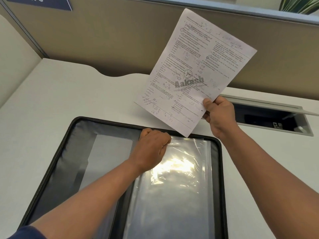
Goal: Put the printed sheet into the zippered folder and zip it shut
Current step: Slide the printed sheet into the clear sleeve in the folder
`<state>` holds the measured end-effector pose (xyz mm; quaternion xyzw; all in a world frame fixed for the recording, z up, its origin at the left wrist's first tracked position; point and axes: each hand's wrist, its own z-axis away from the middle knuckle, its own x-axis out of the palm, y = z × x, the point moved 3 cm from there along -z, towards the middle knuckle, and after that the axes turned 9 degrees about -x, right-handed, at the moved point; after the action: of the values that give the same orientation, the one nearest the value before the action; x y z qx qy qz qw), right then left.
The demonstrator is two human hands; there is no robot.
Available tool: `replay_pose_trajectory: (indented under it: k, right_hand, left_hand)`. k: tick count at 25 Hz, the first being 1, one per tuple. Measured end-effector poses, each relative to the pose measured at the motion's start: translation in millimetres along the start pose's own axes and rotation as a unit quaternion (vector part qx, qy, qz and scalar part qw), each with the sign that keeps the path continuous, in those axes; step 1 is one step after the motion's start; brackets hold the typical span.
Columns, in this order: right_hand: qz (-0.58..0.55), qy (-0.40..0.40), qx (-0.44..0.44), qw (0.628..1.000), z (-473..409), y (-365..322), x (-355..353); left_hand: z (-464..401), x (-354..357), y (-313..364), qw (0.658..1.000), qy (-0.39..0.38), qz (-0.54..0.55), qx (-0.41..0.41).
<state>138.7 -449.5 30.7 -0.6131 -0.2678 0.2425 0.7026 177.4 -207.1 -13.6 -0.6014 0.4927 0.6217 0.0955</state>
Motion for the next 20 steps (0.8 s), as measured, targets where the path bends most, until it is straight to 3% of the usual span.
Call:
replay_pose_trajectory:
  k: [6,14,20]
  right_hand:
    - [0.006,-0.031,-0.007,0.999,13,20,10]
    - [0.052,-0.062,0.031,0.996,14,21,-21]
    - [0.058,-0.065,0.058,0.995,8,18,-48]
  left_hand:
    - [5,0,1,0.998,0.062,-0.009,0.027]
    - [1,-1,-1,0.999,0.03,-0.031,0.008]
    - [-10,-11,-8,0.992,0.012,-0.122,-0.017]
